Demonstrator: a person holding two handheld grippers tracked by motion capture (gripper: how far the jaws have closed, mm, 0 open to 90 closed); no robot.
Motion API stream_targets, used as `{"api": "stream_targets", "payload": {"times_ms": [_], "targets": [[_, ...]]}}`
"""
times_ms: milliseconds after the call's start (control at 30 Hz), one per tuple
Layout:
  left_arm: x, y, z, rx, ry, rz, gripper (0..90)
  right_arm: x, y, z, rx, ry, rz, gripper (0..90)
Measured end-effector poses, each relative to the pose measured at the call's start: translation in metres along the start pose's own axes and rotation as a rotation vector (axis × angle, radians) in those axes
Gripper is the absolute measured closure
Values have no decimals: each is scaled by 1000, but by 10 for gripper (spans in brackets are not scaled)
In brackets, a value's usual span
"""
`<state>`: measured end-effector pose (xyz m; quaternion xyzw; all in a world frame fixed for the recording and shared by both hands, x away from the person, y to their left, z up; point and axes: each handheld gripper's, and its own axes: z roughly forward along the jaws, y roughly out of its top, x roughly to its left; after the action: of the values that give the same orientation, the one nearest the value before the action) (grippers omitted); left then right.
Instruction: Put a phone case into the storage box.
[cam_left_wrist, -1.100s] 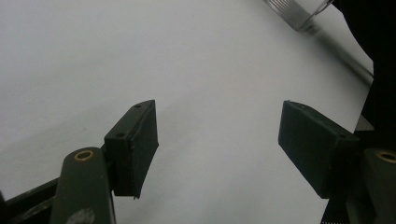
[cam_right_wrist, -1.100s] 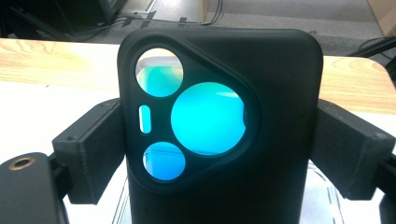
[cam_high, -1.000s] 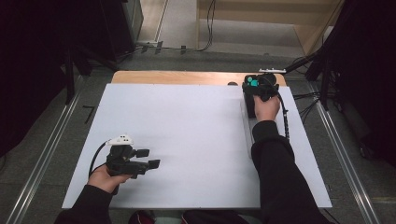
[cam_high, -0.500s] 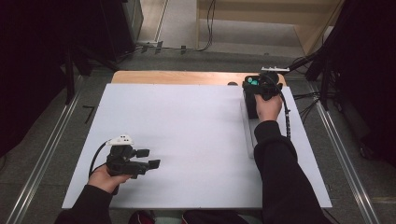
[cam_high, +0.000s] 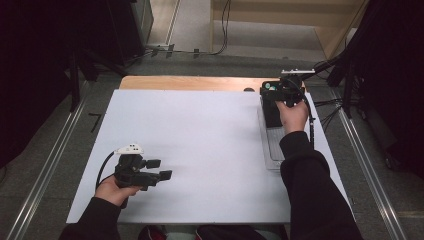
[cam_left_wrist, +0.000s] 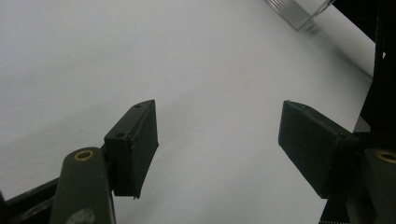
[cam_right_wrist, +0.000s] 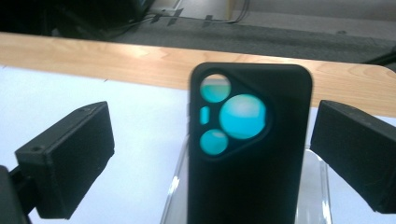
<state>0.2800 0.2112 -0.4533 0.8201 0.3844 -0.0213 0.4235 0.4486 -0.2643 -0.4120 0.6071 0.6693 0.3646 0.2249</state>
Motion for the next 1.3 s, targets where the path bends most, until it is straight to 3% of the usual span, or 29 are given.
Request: {"api": "stream_targets", "payload": {"times_ms": [233, 333, 700, 833, 1000, 1300], "targets": [[0, 2, 1, 4, -2, 3, 286, 11, -1, -16, 14, 54, -24, 0], [1, 2, 1, 3, -1, 3, 286, 15, -4, -24, 3, 50, -34, 112], [2, 2, 2, 7, 0, 1, 286, 25, -19, -33, 30, 159, -24, 117], [2, 2, 2, 1, -2, -1, 286, 29, -26, -37, 22, 190, -74, 122], [2, 3, 2, 5, -3, 2, 286, 31, -35, -38, 31, 260, -67, 150], [3, 4, 0, 2, -5, 8, 285, 39, -43, -48, 78, 308, -118, 197]]}}
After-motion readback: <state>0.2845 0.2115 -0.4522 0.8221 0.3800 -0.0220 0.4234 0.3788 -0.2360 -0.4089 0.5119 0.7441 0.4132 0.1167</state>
